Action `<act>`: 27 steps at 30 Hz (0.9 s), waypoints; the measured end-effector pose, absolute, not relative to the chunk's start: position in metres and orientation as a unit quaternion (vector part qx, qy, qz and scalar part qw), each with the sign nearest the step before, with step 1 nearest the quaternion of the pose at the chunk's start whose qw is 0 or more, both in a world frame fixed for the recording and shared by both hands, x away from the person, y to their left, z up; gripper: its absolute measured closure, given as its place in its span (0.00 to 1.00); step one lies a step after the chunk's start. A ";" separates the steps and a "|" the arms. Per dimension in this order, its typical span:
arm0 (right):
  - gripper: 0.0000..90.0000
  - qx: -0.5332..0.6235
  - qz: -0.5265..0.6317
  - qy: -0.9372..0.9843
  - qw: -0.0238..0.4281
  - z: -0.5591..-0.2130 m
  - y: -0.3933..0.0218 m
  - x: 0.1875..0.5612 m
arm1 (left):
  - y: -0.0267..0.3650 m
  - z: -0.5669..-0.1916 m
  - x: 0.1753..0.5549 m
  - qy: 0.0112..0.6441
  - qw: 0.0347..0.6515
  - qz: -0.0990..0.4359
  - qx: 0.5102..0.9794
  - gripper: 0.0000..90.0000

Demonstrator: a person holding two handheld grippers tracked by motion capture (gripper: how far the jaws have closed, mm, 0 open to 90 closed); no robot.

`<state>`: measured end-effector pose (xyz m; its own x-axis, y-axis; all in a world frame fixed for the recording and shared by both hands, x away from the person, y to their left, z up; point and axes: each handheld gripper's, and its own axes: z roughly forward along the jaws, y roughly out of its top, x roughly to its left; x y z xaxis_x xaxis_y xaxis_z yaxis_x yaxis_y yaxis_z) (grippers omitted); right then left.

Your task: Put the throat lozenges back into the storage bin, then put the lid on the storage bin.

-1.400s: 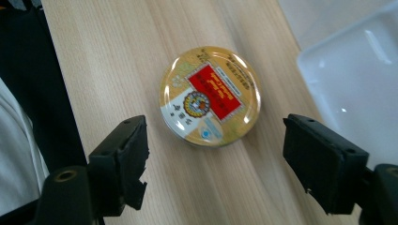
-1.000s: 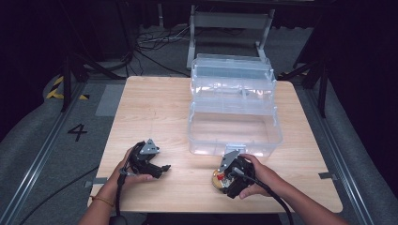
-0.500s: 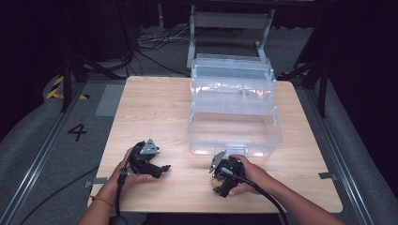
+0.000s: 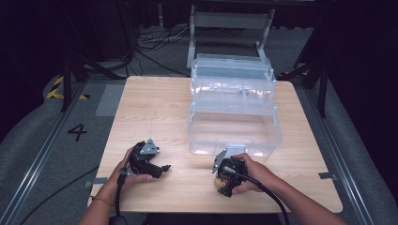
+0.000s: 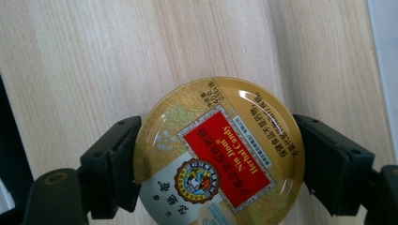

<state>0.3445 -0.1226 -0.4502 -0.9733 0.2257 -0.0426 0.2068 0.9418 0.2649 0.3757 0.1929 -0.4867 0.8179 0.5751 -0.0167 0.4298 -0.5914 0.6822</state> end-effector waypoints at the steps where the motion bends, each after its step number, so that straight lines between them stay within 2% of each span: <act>1: 0.23 0.108 0.132 0.985 0.035 -0.448 -0.124 0.343 | 0.193 -0.487 0.376 0.283 0.352 0.103 0.886 0.16; 13: 0.23 0.075 0.127 0.988 0.044 -0.410 -0.142 0.333 | 0.193 -0.487 0.376 0.283 0.352 0.103 0.886 0.16; 27: 0.23 0.079 0.148 0.983 0.069 -0.358 -0.167 0.350 | 0.193 -0.487 0.376 0.283 0.351 0.104 0.887 0.16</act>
<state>0.3497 -0.1674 -0.3580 -0.9779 0.1764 -0.1122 0.1354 0.9434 0.3029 0.3756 0.1933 -0.4866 0.8187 0.5740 -0.0149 0.4285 -0.5935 0.6813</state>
